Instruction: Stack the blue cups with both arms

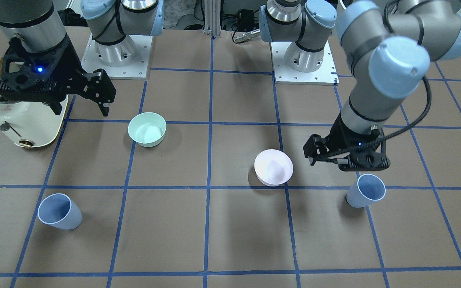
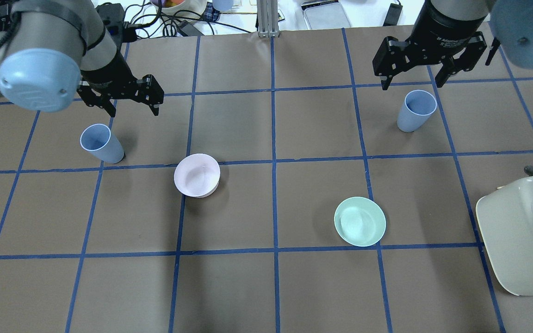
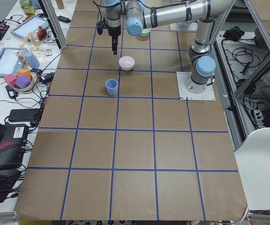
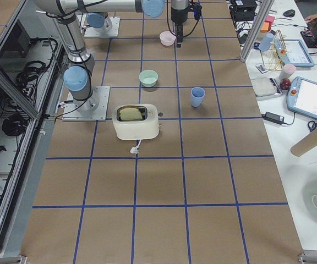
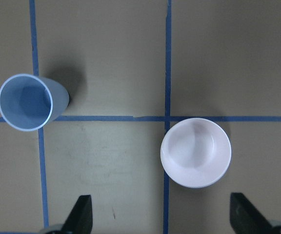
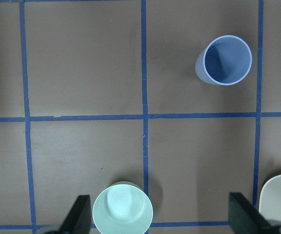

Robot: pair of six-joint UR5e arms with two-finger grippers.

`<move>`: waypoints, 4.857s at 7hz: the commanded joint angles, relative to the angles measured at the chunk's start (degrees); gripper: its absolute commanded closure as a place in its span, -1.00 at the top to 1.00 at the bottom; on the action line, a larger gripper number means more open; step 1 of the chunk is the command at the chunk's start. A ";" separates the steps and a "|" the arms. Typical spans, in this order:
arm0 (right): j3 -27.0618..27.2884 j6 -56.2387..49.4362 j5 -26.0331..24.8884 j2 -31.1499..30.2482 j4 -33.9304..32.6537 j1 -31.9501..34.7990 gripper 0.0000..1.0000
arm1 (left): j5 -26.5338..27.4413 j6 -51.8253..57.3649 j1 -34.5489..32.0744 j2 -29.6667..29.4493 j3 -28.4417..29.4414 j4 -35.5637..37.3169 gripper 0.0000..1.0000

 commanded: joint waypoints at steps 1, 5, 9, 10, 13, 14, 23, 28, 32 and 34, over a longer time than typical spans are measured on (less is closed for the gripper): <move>0.08 -0.14 -0.13 0.00 0.06 -0.01 1.00 | 7.43 1.46 2.07 -5.76 -2.97 6.91 1.00; 0.17 -0.05 -0.13 0.00 0.24 -0.01 1.00 | 13.02 5.74 5.24 -8.50 -5.52 7.61 0.36; 0.17 -0.14 -0.05 0.00 0.24 0.07 1.00 | 8.11 9.79 5.24 -8.07 -8.67 15.91 -1.00; 0.26 -0.05 -0.13 0.00 0.33 0.07 1.00 | 4.79 10.77 3.59 -5.97 -9.21 18.57 -1.00; -0.18 -1.36 -0.57 0.26 -0.90 -0.36 1.00 | -5.26 -0.91 -6.58 -5.50 2.07 11.27 -1.00; -0.18 -7.28 -1.36 0.35 -1.86 -2.71 1.00 | -5.61 -14.14 -12.28 -6.64 5.69 9.04 -1.00; 0.08 -22.64 0.91 21.60 -18.83 -16.89 0.84 | -4.82 -33.34 -25.08 -29.41 31.65 -2.83 -1.00; -0.09 -20.72 3.03 26.97 -19.97 -16.80 0.77 | -4.82 -31.77 -25.17 -31.18 34.19 -3.63 1.00; 0.00 -19.74 8.03 26.81 -19.27 -16.54 -0.64 | -6.23 -17.00 -22.64 -17.60 37.81 -23.10 1.00; -0.18 -19.39 7.43 26.20 -18.92 -16.54 -0.79 | -6.05 -11.92 -17.29 -9.59 35.80 -32.94 1.00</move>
